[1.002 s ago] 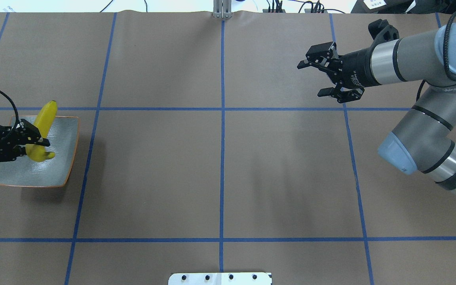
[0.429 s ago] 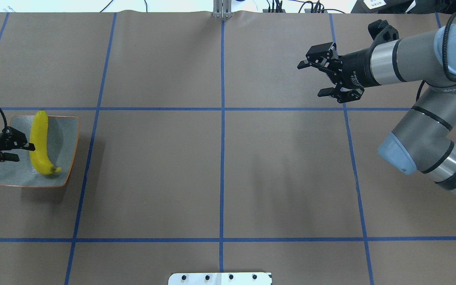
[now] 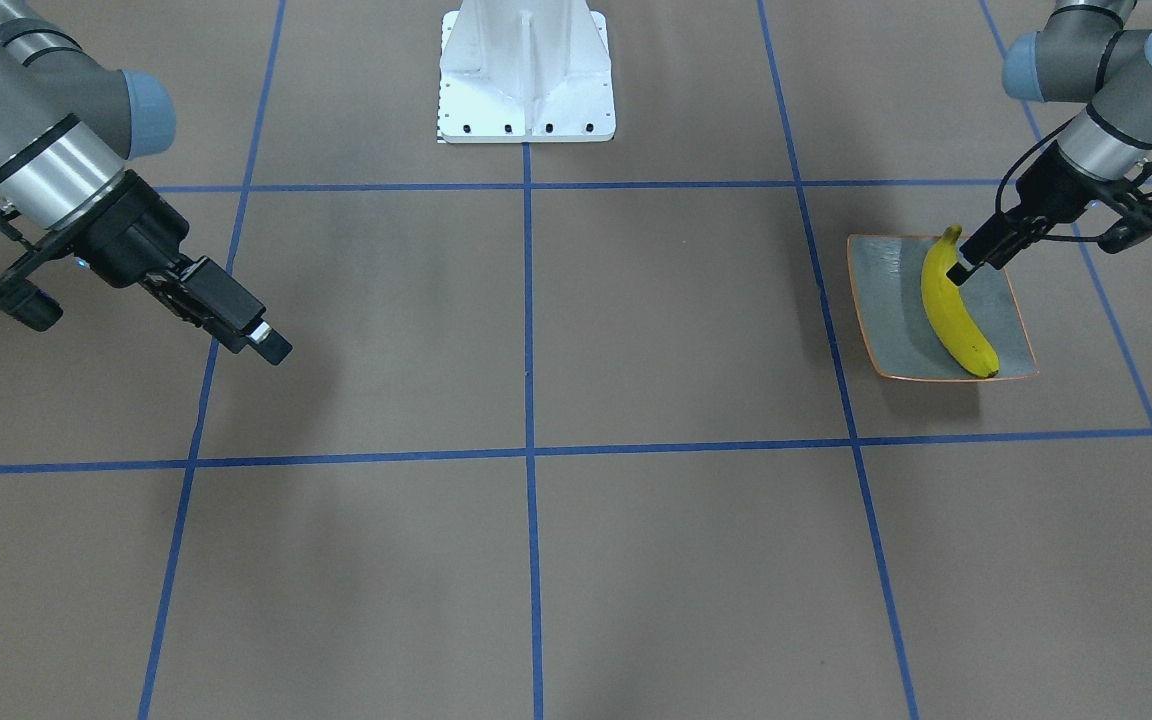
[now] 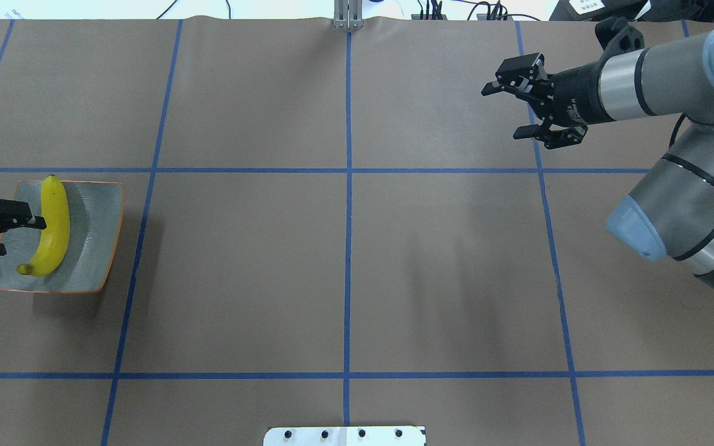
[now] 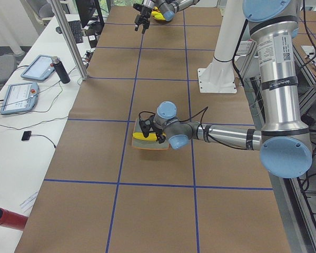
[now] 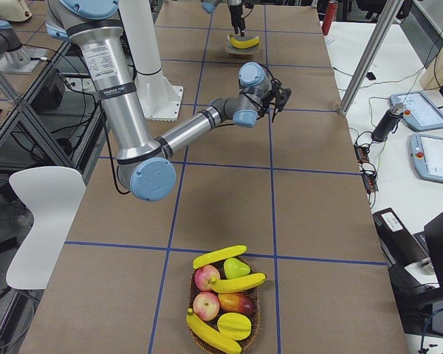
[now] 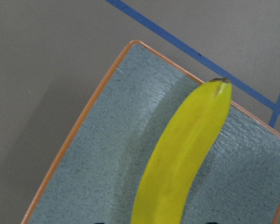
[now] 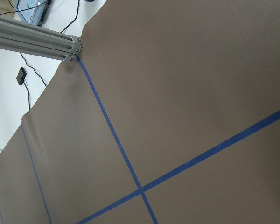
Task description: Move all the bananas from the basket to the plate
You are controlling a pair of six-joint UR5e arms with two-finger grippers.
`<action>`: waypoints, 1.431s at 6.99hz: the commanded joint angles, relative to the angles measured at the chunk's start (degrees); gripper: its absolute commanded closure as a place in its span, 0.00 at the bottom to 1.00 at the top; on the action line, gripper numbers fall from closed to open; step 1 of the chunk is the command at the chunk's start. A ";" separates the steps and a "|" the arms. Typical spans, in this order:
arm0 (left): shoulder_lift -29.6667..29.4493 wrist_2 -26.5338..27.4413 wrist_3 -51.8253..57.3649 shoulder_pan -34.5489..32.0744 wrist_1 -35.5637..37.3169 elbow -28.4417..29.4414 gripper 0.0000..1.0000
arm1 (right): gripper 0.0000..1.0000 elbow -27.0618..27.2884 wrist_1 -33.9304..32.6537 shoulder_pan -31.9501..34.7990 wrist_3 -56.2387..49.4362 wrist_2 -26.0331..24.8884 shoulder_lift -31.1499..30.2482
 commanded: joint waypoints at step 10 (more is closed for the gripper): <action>-10.65 -3.05 18.00 -10.28 16.23 0.18 0.00 | 0.00 -17.58 -2.24 23.13 -69.73 9.90 -20.56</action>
